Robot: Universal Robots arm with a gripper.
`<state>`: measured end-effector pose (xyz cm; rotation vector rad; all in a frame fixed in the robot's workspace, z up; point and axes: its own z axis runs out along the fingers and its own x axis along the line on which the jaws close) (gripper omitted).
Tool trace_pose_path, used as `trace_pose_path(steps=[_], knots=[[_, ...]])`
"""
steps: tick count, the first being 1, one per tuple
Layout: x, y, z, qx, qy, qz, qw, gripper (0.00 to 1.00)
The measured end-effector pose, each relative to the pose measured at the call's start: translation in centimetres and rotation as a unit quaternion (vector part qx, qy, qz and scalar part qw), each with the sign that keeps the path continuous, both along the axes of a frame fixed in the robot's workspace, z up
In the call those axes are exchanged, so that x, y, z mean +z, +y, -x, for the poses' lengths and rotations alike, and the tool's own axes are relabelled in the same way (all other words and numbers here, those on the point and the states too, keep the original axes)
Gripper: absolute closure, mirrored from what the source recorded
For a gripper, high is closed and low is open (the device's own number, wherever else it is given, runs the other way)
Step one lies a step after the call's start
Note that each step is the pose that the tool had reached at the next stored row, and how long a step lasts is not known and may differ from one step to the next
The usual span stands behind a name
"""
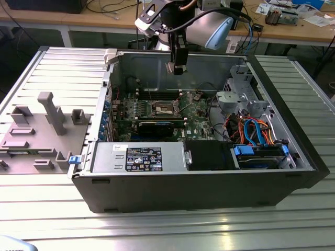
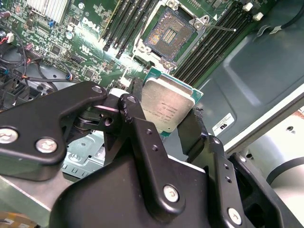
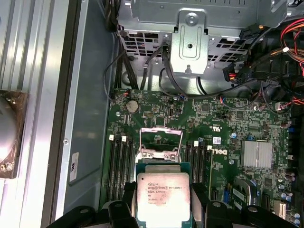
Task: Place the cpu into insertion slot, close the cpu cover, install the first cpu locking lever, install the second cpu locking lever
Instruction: 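Place the cpu into insertion slot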
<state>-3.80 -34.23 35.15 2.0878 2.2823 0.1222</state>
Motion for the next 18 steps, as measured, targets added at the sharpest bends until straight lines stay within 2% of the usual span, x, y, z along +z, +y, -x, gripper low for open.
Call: trace_pose_path(steps=[10,18], knots=[[-0.01,0.00,0.00,-0.004,0.0000,0.0000,0.99999,0.45],[-0.03,0.00,0.00,-0.017,0.0000,0.0000,0.99985,0.45]])
